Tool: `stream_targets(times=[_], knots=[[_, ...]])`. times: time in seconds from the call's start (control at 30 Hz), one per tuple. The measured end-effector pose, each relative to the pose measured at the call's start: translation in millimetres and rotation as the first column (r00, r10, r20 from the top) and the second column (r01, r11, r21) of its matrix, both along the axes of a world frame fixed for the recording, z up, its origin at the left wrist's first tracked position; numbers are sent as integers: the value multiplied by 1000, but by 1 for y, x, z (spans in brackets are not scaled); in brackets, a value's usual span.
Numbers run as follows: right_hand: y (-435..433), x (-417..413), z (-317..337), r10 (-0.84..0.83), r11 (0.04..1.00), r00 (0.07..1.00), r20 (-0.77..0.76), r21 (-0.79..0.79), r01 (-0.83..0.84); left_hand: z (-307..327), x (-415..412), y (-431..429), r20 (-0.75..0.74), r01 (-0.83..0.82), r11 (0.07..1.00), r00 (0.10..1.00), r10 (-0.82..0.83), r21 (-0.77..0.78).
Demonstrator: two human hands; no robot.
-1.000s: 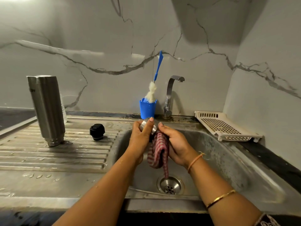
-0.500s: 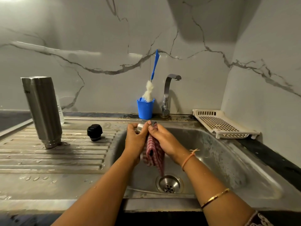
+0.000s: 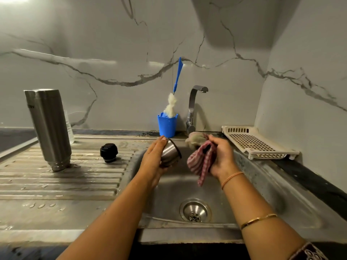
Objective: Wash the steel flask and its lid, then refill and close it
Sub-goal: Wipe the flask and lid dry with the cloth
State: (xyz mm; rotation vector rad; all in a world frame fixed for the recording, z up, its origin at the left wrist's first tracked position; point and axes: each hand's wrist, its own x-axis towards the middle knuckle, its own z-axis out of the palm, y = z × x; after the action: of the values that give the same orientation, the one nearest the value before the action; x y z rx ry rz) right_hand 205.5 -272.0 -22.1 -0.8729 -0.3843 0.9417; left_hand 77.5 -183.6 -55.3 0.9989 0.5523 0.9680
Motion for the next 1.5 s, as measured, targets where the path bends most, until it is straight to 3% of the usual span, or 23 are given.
stream_targets(times=[0.07, 0.13, 0.2, 0.27, 0.33, 0.4, 0.47, 0.5, 0.57, 0.7, 0.77, 0.8, 0.83, 0.87, 0.9, 0.93, 0.97, 1.03, 1.13, 1.2, 1.27, 1.33, 1.5], knots=[[-2, 2, -1, -18, 1000, 998, -65, 21, 20, 2, 0, -1, 19, -41, 996, 999, 43, -79], [-2, -6, -1, 5, 999, 999, -37, 34, -4, 3, 2, -4, 27, -54, 996, 998, 56, -73], [1, -22, 1, 2, 997, 996, 88, 78, -9, 2, 5, -3, 25, -79, 996, 996, 80, -41], [5, -43, 0, -23, 993, 951, 309, 113, -13, 2, 6, -7, 8, -99, 995, 995, 99, -11], [7, -63, -7, -25, 999, 740, 672, 44, -7, 1, 3, -10, -86, -76, 992, 993, 84, 98], [16, -72, -23, -44, 996, 322, 946, 16, 87, -2, -1, -14, -150, -25, 986, 987, 50, 163], [23, -73, -33, -88, 967, -65, 994, 101, 233, -3, -3, -17, -137, -5, 975, 990, 36, 220], [25, -71, -35, -99, 948, -161, 982, 142, 285, 1, -4, -20, -126, -13, 966, 991, 47, 258], [29, -68, -34, -170, 909, -202, 965, 232, 346, 7, -1, -25, -106, -3, 957, 994, 35, 289], [28, -72, -32, -284, 837, -132, 950, 313, 450, 16, 2, -32, -31, -4, 942, 999, 15, 335], [27, -69, -29, -314, 813, -57, 948, 299, 499, 15, 5, -31, 18, 25, 950, 999, -32, 312], [29, -62, -29, -331, 807, 25, 943, 269, 527, 12, 8, -30, 10, 25, 949, 999, -30, 314], [27, -56, -26, -339, 813, 170, 925, 197, 547, 11, 10, -30, 0, 20, 949, 1000, -21, 315], [26, -47, -22, -328, 854, 402, 855, 86, 514, 9, 12, -32, -23, 9, 944, 1000, -1, 330], [22, -39, -17, -255, 932, 701, 667, -23, 361, 9, 13, -34, -48, 13, 937, 999, 4, 348], [17, -29, -14, -108, 985, 908, 404, -78, 152, 9, 14, -38, -90, 23, 922, 996, 12, 387], [10, -21, -13, 10, 994, 980, 199, -113, 13, 9, 15, -41, -141, 43, 897, 990, 21, 439], [1, -9, -12, 113, 983, 991, 72, -151, -101, 9, 15, -46, -252, 79, 795, 963, 95, 602], [1, -4, -14, 156, 970, 987, 48, -197, -143, 5, 14, -41, -301, 110, 502, 899, 317, 858], [3, -4, -15, 133, 974, 991, 27, -189, -126, 3, 13, -39, -283, 149, 340, 876, 390, 928], [4, -3, -15, 107, 973, 994, 15, -209, -101, -2, 15, -38, -275, 187, 240, 865, 420, 953], [3, -4, -13, 116, 960, 992, 46, -261, -100, -3, 14, -36, -253, 174, 211, 858, 446, 962], [8, -4, -14, 112, 921, 964, 242, -390, -9, -4, 10, -30, -318, 185, 302, 815, 485, 935]])
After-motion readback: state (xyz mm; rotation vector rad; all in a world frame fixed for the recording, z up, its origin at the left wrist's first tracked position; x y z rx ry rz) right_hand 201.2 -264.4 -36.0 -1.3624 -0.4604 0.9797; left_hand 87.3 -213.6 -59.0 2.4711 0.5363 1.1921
